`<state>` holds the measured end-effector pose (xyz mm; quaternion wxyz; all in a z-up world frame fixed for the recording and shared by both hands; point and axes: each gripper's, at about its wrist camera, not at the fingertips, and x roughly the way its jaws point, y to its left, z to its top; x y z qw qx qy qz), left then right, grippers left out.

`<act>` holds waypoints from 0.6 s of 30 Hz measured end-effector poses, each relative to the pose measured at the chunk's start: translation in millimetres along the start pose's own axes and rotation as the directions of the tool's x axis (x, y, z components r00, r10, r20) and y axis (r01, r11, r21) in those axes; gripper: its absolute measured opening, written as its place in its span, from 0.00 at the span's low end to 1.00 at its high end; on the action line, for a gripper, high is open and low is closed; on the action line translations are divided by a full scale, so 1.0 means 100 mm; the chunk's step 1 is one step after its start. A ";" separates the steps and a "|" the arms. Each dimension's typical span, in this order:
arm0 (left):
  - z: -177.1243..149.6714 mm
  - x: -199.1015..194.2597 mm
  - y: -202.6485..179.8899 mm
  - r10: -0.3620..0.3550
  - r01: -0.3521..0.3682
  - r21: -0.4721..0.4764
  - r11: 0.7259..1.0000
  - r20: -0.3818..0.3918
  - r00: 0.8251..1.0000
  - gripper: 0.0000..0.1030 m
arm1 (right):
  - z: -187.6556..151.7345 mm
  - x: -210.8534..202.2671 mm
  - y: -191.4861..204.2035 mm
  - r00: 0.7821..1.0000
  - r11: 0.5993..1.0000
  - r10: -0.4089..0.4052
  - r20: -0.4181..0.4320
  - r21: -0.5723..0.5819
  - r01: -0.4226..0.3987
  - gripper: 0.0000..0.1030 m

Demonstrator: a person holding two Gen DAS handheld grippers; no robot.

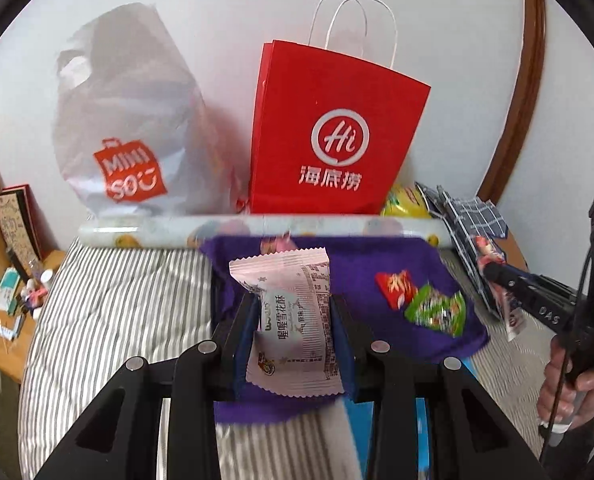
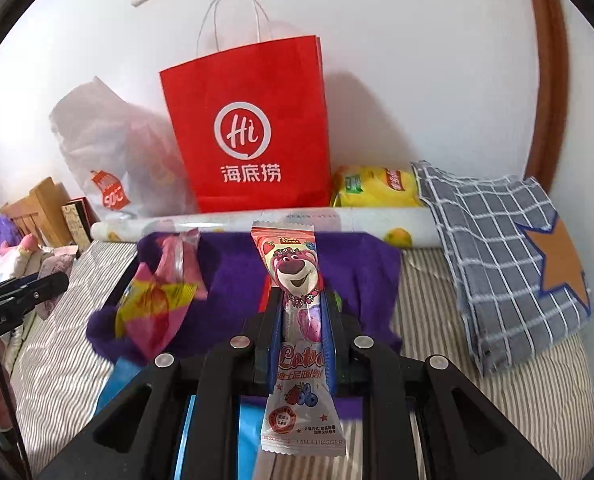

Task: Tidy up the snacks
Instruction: 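Carry both packets onto the purple towel and open both grippers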

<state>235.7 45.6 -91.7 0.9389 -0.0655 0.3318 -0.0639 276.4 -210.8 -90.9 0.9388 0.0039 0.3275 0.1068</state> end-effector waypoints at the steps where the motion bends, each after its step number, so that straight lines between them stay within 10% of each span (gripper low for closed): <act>1: 0.07 0.06 -0.01 0.000 0.000 -0.005 1.000 0.003 1.000 0.33 | 0.06 0.07 0.00 1.000 1.000 0.004 -0.004 0.004 -0.004 0.17; 18: 0.01 0.75 0.04 -0.006 0.004 -0.053 0.999 -0.038 0.999 0.33 | 0.01 0.74 -0.01 0.996 0.998 0.065 -0.060 0.021 -0.064 0.17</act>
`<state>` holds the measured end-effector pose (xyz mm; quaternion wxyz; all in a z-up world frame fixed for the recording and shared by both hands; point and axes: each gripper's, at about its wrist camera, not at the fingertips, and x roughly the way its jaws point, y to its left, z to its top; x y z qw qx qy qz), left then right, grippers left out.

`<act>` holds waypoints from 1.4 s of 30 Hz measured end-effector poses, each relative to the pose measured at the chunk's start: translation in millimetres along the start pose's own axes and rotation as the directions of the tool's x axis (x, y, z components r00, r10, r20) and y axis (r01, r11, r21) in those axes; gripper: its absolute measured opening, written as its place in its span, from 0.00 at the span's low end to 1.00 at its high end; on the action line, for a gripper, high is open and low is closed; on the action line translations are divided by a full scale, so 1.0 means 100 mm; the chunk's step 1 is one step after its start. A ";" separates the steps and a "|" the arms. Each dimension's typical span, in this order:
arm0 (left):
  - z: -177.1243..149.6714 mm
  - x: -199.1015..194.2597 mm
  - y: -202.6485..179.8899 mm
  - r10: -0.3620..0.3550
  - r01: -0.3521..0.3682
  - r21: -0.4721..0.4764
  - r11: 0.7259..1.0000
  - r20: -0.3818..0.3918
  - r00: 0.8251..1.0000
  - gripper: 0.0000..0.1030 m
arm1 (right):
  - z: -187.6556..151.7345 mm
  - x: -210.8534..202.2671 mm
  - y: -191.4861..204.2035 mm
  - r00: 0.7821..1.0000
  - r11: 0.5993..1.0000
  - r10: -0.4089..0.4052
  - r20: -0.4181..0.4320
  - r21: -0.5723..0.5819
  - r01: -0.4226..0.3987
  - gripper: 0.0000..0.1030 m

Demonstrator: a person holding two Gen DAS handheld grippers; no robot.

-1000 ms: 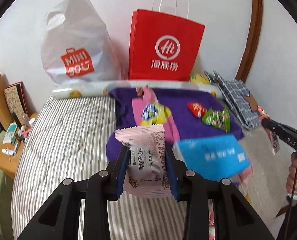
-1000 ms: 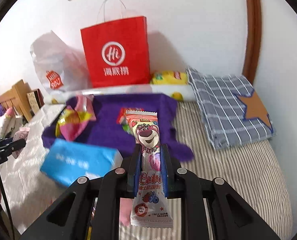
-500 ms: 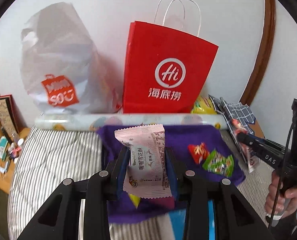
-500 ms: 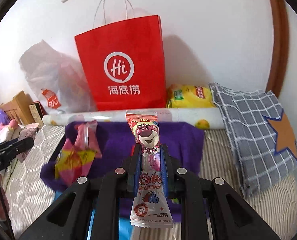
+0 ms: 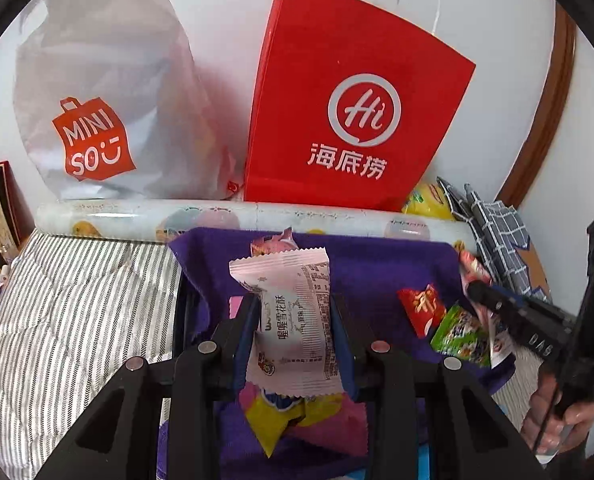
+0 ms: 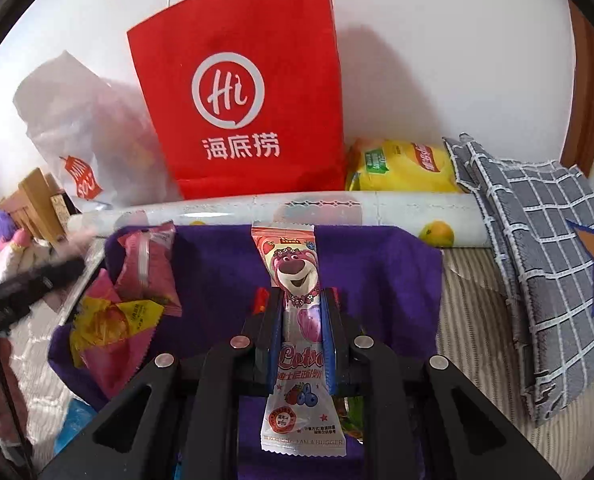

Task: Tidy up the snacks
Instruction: 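Carry both packets onto the purple towel and open both grippers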

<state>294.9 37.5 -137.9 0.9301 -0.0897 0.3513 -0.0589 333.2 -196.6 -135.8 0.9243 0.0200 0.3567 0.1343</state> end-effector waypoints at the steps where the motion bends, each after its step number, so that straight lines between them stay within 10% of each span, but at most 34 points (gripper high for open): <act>1: -0.02 -0.01 0.00 0.008 -0.008 0.005 1.000 0.007 1.000 0.33 | 0.00 -0.01 0.01 1.000 1.000 0.020 0.004 0.004 -0.020 0.17; 23: -0.05 -0.02 0.03 -0.056 0.056 -0.034 0.998 -0.002 0.998 0.33 | -0.11 0.19 0.11 0.994 0.997 0.039 -0.104 -0.061 -0.046 0.20; 42: -0.08 0.04 -0.07 -0.112 0.112 -0.031 0.993 -0.019 0.993 0.33 | -0.12 -0.05 0.21 1.000 0.990 0.002 -0.007 -0.140 -0.003 0.31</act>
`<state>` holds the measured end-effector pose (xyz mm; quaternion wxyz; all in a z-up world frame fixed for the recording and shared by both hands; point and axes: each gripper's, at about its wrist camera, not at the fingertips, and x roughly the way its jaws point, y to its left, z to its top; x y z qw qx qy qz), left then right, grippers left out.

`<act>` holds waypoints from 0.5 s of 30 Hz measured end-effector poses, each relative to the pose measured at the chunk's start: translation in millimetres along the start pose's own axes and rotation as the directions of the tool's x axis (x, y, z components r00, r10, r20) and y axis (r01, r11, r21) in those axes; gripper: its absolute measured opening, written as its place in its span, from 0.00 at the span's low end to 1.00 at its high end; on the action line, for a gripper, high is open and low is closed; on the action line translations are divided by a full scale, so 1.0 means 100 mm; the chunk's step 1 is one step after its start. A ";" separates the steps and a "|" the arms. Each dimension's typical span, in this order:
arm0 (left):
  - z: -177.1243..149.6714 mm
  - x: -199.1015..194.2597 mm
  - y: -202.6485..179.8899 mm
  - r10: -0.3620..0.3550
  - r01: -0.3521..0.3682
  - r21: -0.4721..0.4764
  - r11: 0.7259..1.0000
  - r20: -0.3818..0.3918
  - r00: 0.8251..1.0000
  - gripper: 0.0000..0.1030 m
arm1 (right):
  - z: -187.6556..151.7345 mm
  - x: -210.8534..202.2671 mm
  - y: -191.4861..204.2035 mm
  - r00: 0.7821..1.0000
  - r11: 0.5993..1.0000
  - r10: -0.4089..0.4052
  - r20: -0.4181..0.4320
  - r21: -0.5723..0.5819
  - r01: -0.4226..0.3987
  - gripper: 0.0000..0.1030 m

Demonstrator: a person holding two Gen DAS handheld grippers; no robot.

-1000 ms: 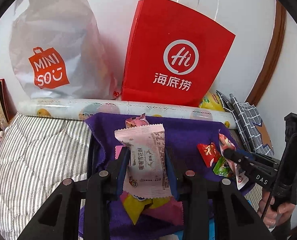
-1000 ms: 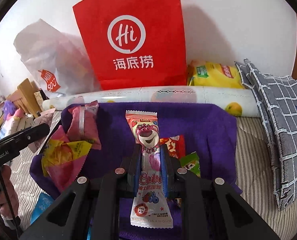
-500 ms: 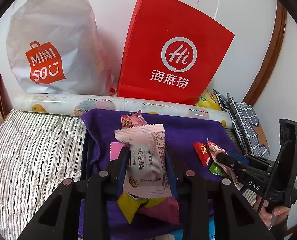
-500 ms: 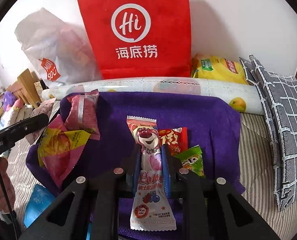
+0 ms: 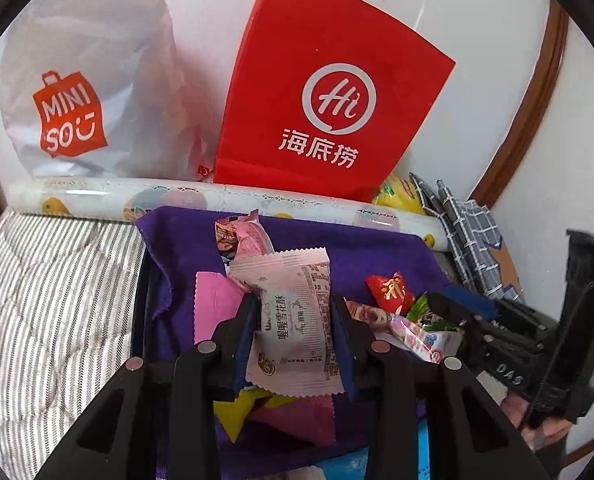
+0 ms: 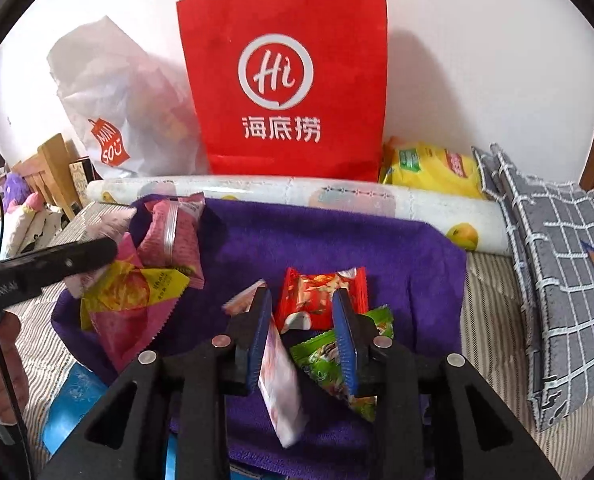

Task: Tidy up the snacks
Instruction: 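Carry both packets onto the purple towel and open both grippers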

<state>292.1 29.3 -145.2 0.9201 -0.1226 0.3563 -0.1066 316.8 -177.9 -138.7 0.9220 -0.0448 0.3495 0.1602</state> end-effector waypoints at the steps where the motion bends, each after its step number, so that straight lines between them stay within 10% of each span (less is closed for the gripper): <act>1: 0.00 0.01 -0.02 0.005 -0.005 0.008 1.000 0.000 1.000 0.33 | 0.00 -0.01 0.00 1.000 1.000 0.001 0.004 -0.001 -0.001 0.31; 15: -0.01 0.06 0.00 0.027 -0.027 0.015 1.000 -0.019 0.999 0.35 | -0.01 0.00 -0.06 1.000 1.000 -0.008 0.002 0.030 0.008 0.32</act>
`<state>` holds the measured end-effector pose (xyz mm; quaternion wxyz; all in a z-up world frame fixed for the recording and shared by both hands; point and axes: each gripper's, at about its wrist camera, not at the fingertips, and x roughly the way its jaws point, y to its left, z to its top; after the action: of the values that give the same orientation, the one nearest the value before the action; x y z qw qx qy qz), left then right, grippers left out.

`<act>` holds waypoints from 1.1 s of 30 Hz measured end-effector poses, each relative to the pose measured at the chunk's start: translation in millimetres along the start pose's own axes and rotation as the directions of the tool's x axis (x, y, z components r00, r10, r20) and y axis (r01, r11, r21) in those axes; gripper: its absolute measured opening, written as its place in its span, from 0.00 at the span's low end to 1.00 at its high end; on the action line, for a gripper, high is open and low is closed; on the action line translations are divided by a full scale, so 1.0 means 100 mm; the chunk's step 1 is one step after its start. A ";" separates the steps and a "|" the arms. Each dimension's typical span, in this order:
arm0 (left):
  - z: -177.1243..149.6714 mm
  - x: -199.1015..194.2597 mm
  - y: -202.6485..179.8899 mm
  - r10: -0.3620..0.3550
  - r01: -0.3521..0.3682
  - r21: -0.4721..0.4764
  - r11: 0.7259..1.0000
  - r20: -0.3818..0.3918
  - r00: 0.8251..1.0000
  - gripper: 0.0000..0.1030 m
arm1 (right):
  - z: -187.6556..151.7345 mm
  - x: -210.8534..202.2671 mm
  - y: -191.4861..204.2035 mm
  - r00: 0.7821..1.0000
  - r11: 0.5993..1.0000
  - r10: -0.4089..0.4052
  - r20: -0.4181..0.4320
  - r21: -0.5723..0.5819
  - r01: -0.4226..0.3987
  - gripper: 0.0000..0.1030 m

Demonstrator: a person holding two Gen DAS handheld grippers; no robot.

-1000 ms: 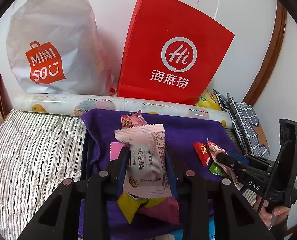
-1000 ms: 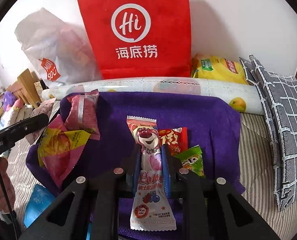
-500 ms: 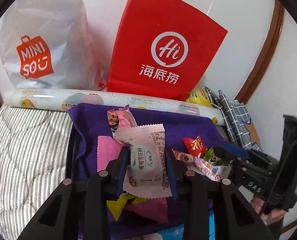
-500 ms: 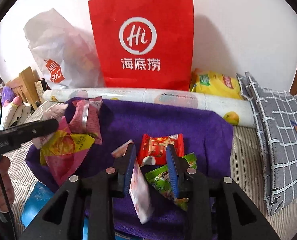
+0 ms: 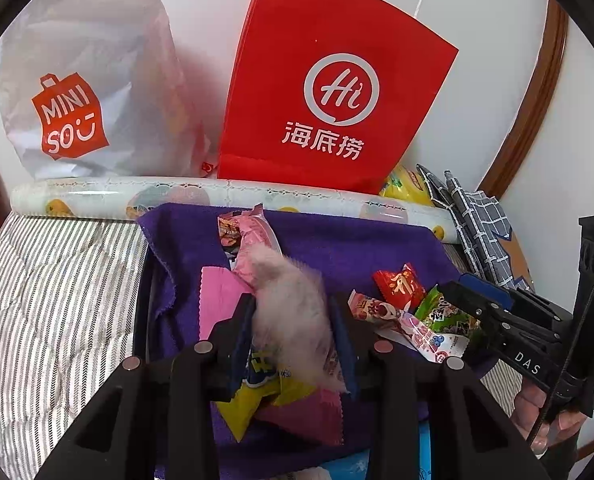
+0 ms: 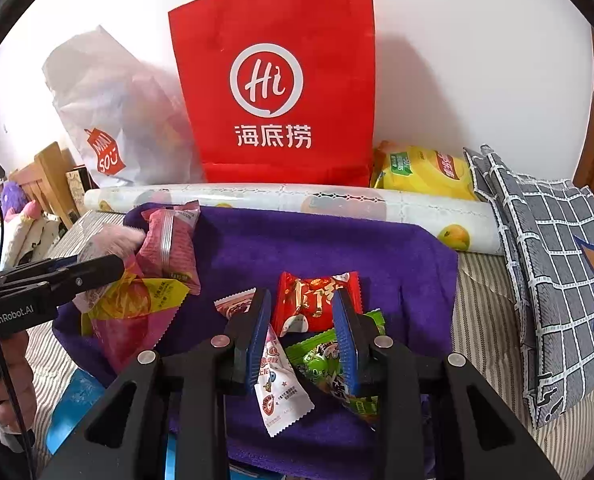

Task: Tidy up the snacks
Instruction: 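Carry both packets onto the purple towel and open both grippers, then move the right gripper to the pink candy packet and grasp it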

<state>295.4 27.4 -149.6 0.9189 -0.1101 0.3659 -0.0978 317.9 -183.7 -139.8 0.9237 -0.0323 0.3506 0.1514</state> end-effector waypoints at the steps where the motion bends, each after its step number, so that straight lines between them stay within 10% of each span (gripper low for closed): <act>1: 0.00 0.00 0.00 -0.003 0.003 0.001 1.000 -0.001 1.000 0.36 | 0.00 0.00 0.00 1.000 1.000 -0.001 0.000 0.000 0.001 0.32; 16: 0.03 -0.09 0.01 -0.016 0.016 -0.014 1.000 0.017 1.000 0.48 | 0.00 -0.15 -0.10 0.999 0.999 -0.018 0.029 0.035 0.017 0.46; 33: 0.01 -0.34 -0.19 -0.020 0.019 0.031 0.999 0.041 0.999 0.64 | -0.42 -0.82 -0.26 0.975 0.974 -0.222 0.003 0.042 0.222 0.48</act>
<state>270.1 18.2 -121.3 0.9268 -0.1016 0.3444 -0.1099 241.1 -236.7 -119.0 0.9366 -0.0518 0.3443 0.0401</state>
